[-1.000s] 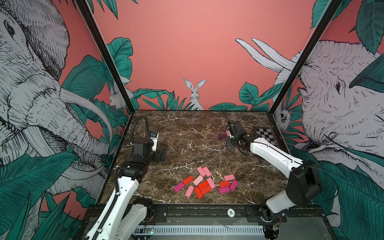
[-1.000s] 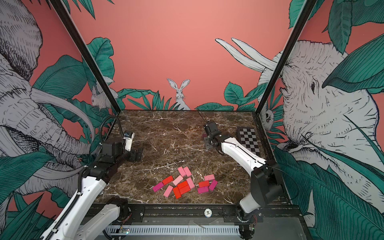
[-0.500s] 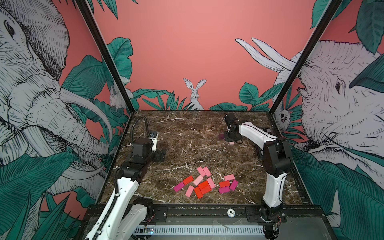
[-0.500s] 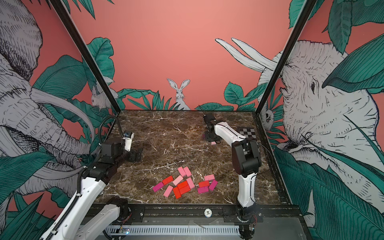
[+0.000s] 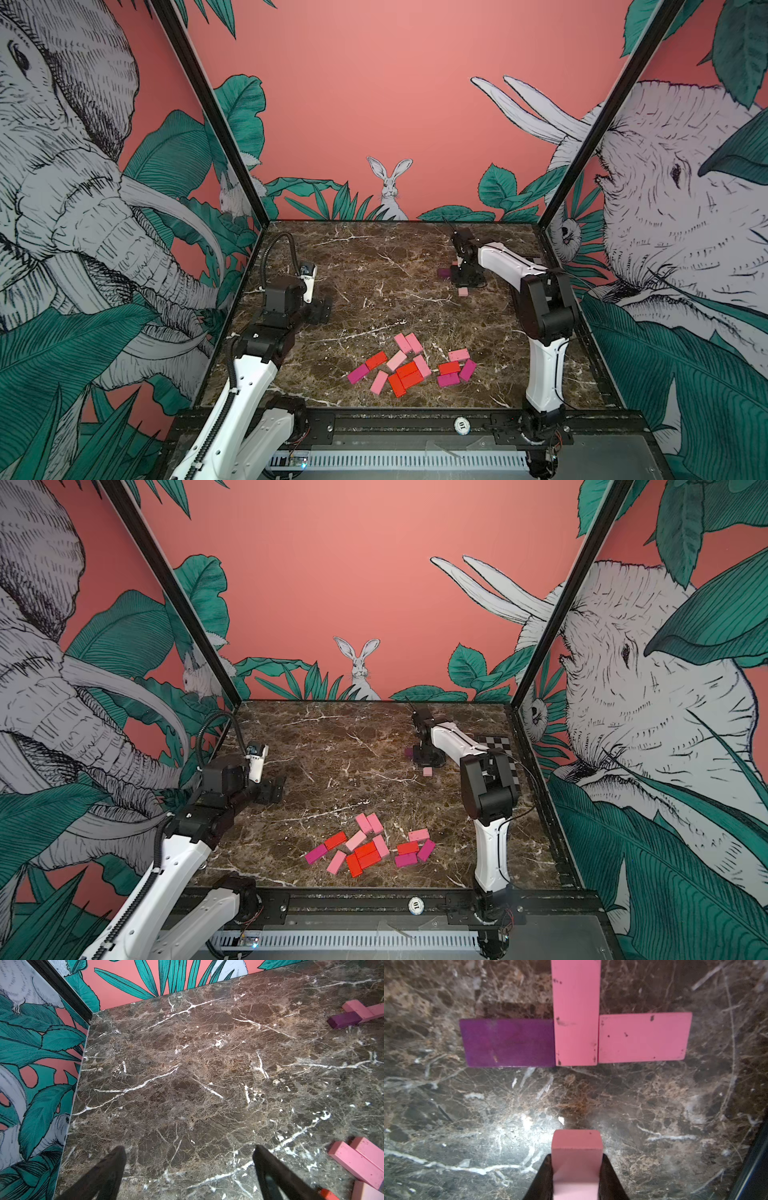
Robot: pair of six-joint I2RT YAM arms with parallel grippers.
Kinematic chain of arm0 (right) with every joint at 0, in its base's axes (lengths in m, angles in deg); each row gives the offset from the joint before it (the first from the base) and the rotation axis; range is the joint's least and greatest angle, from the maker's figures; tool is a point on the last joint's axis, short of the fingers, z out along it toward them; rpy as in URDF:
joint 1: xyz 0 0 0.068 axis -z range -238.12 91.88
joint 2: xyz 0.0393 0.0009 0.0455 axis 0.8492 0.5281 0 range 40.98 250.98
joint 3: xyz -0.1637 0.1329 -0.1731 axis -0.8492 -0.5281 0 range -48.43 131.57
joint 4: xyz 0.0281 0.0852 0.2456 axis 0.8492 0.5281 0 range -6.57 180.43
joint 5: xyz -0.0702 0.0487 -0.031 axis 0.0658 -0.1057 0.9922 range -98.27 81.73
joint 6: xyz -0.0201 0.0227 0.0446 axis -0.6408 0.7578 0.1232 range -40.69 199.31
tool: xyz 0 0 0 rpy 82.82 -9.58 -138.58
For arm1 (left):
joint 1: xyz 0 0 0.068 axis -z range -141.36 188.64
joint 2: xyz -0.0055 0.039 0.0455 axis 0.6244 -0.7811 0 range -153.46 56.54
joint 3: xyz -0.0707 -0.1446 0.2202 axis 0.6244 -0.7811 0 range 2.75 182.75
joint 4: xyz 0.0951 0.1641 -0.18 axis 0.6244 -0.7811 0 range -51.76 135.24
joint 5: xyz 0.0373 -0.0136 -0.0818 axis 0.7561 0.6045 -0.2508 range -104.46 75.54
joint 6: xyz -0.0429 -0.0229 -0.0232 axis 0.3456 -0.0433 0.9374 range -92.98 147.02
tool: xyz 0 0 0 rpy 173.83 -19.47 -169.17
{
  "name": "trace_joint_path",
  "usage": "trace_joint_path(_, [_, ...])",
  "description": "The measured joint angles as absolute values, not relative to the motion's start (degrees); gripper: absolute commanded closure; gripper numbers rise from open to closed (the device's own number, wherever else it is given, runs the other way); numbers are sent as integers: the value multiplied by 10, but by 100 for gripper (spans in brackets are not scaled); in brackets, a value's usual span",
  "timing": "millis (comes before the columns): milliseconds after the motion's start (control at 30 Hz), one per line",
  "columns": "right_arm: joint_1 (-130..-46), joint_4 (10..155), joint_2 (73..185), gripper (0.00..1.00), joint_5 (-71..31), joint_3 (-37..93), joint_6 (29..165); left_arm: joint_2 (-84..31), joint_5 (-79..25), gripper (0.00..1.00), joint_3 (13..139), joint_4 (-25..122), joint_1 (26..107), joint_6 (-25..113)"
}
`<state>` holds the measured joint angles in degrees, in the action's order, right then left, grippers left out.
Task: Assemble the letter t with building blocks
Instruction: Assemble the building block at the center of the board.
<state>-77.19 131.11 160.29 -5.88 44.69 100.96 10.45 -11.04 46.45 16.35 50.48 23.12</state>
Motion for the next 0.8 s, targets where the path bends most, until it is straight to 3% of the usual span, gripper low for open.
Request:
trace_joint_path(500, [-765,1324,1664,100,-67,494,1010,105,-111,3,465,164,505,231])
trace_joint_path(800, [-761,1335,1676,95,-66,511,1009,105,-112,3,465,164,505,231])
